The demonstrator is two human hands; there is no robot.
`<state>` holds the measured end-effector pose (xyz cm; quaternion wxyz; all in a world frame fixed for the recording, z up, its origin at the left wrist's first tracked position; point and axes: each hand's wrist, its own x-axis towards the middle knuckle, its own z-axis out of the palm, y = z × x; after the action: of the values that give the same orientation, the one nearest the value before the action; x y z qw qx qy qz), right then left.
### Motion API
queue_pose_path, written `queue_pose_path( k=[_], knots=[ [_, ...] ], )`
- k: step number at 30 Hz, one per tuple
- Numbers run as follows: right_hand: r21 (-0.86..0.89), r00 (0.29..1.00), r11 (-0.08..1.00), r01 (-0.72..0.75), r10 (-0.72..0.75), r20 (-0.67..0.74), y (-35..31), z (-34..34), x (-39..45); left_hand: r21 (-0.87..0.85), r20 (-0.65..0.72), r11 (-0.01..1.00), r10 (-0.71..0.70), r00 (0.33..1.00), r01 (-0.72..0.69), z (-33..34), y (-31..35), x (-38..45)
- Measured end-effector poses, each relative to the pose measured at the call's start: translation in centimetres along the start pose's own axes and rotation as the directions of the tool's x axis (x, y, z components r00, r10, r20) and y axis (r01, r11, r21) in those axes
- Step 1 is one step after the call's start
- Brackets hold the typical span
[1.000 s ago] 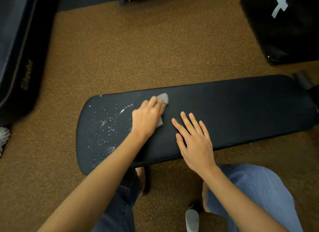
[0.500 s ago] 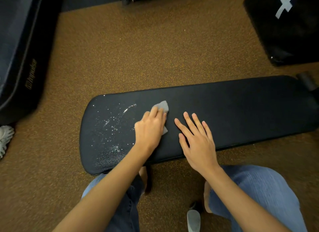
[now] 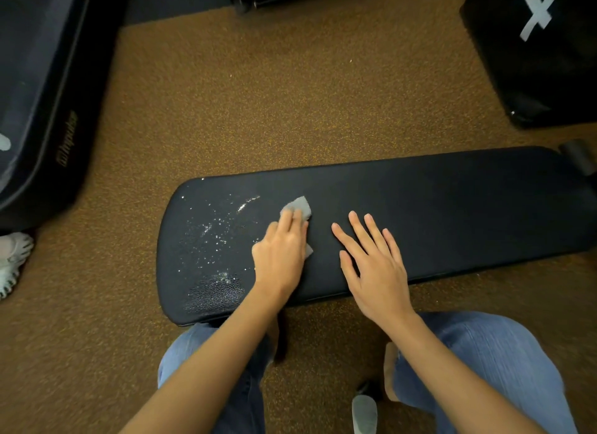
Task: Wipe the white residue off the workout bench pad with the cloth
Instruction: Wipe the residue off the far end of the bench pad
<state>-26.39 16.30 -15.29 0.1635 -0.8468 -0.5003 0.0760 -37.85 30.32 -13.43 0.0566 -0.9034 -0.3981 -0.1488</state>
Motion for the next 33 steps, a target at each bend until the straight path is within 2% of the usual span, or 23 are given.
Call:
queue_pose_path(
  k=[4, 9, 15, 18, 24, 28, 30, 33],
  knots=[
    [0.018, 1.0, 1.0, 0.003, -0.003, 0.002, 0.0, 0.0, 0.0, 0.071, -0.038, 0.996, -0.052, 0.998, 0.055, 1.1, -3.3, 4.1],
    [0.022, 1.0, 1.0, -0.004, 0.004, -0.001, 0.0, 0.1, 0.0, 0.014, -0.032, 0.982, -0.187, 0.982, 0.187, 1.4, -3.6, 6.4],
    [0.025, 1.0, 1.0, 0.003, -0.003, -0.005, 0.0, 0.0, 0.1, 0.0, 0.043, 0.998, -0.066, 0.997, 0.066, -0.8, -0.8, -1.5],
    [0.035, 1.0, 0.999, 0.002, -0.002, -0.012, -0.1, 0.0, 0.1, 0.049, 0.017, 0.998, -0.049, 0.999, 0.048, -0.3, -2.1, -0.4],
    [0.071, 1.0, 0.997, -0.009, 0.011, -0.023, -0.2, 0.0, 0.0, 0.049, -0.047, 0.993, -0.102, 0.994, 0.104, 2.0, -4.2, 4.8],
    [0.059, 1.0, 0.998, -0.012, 0.012, -0.007, 0.0, 0.0, 0.0, -0.029, -0.047, 0.972, -0.235, 0.971, 0.234, 1.4, -3.7, 6.2],
    [0.054, 1.0, 0.998, -0.016, 0.017, -0.006, -0.1, 0.0, -0.1, -0.131, -0.002, 0.971, -0.203, 0.979, 0.201, 0.5, -2.2, 3.6],
    [0.044, 1.0, 0.999, -0.015, 0.015, -0.012, -0.2, 0.0, 0.0, -0.223, 0.066, 0.975, -0.003, 0.998, 0.018, -1.4, -0.3, -1.3]
  ],
)
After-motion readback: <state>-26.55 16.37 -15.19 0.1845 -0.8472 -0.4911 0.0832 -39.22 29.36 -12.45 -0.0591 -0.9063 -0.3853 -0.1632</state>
